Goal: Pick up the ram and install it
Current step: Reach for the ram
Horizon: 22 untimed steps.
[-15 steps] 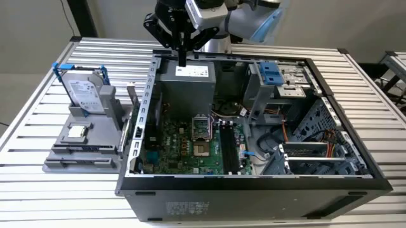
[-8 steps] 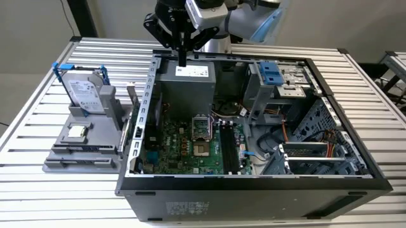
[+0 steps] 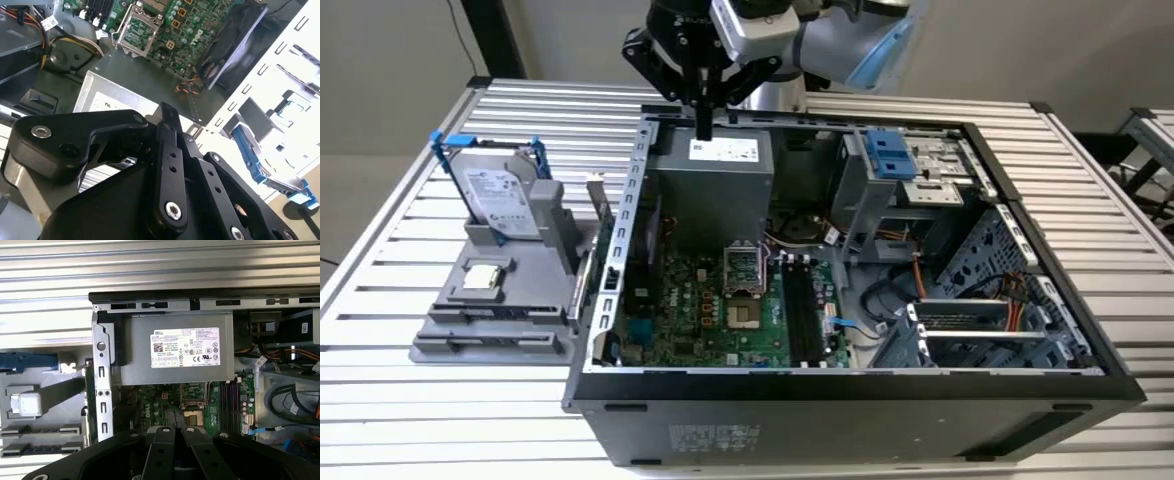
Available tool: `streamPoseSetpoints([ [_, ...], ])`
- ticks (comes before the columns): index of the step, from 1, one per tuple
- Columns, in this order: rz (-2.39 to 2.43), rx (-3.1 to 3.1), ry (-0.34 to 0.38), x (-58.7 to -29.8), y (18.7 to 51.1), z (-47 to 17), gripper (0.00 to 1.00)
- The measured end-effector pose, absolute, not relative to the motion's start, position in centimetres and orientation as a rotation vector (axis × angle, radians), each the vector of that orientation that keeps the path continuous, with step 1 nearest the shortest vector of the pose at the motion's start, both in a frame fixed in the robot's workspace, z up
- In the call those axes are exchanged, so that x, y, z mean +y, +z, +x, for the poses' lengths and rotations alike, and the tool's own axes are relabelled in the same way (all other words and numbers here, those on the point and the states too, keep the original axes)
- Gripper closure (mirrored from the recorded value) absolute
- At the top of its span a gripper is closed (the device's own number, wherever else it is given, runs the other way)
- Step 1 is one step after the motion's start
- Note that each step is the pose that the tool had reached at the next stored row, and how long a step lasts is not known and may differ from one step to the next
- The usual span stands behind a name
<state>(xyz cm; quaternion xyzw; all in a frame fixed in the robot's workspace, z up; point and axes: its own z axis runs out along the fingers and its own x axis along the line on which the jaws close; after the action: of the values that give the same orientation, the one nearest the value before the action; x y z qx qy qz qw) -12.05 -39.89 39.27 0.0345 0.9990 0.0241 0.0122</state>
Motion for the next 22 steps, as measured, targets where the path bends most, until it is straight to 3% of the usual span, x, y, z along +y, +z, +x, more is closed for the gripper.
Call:
streamPoseSetpoints([
  [22, 0.103, 3.111, 0.076, -40.0, 39.9, -16.0, 1.00],
])
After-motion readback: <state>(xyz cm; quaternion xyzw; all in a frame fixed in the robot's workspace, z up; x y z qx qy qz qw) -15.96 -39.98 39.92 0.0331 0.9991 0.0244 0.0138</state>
